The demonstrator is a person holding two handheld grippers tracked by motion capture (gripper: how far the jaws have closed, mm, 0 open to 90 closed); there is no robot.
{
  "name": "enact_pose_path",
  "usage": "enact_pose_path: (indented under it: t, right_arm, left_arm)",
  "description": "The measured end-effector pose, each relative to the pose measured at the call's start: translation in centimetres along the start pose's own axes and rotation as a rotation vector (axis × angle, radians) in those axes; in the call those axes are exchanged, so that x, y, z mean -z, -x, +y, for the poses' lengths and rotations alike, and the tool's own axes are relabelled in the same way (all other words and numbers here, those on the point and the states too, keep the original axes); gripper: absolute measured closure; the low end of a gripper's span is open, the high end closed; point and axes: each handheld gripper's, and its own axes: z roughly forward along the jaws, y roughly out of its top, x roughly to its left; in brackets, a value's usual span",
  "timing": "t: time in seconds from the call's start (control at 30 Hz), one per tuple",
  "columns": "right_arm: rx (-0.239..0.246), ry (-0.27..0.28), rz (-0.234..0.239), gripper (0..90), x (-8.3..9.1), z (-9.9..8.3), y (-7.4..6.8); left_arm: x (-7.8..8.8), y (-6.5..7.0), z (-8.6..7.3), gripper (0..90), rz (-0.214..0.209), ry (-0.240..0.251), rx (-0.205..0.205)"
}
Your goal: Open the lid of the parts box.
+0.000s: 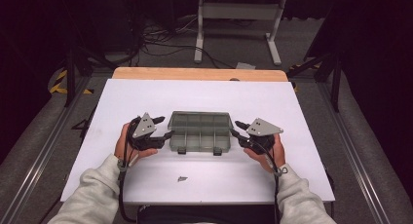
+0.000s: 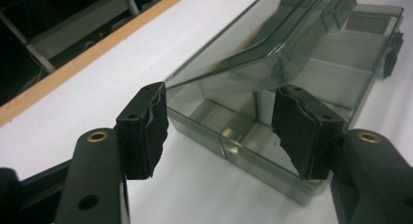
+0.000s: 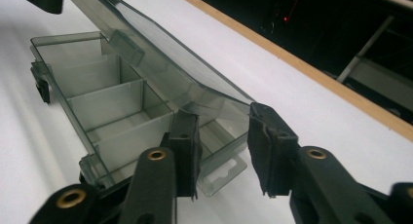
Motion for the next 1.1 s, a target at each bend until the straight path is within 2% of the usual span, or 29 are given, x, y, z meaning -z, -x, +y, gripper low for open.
enact_pose_path:
  t: [0.1,0.17,0.33,0.43,0.47,0.53,0.63,0.9,1.1]
  right_arm:
    - [0.008,0.021,-0.008,67.2,-0.2,0.3,0.1]
    - [0.002,0.032,-0.013,67.2,-0.3,0.6,0.2]
    - [0.005,0.054,-0.024,70.5,-0.5,0.9,0.4]
    - [0.007,0.068,-0.025,73.5,-0.7,1.2,0.5]
    - [0.006,0.076,-0.036,74.4,-0.8,1.3,0.6]
    - [-0.007,0.083,-0.044,75.1,-1.0,1.4,0.7]
    - [-0.027,0.087,-0.045,75.5,-1.3,1.6,0.9]
    - [-0.026,0.090,-0.057,77.0,-1.2,2.0,0.8]
    - [-0.037,0.100,-0.068,78.0,-1.4,2.3,1.1]
  left_arm:
    - [-0.4,-0.2,0.3,41.9,0.015,0.004,-0.012]
    - [-0.8,-0.4,0.4,39.9,0.020,0.006,-0.003]
    - [-1.3,-0.7,0.6,43.7,0.032,0.011,-0.005]
    - [-1.4,-0.7,0.9,52.2,0.035,0.016,-0.030]
    - [-1.5,-0.7,0.9,60.6,0.039,0.019,-0.038]
    - [-1.5,-0.7,1.1,63.1,0.049,0.023,-0.050]
    - [-1.3,-1.1,1.3,67.8,0.053,0.037,-0.035]
    - [-1.2,-1.7,1.7,71.6,0.058,0.042,-0.014]
    - [-0.7,-2.0,2.1,74.2,0.055,0.078,0.003]
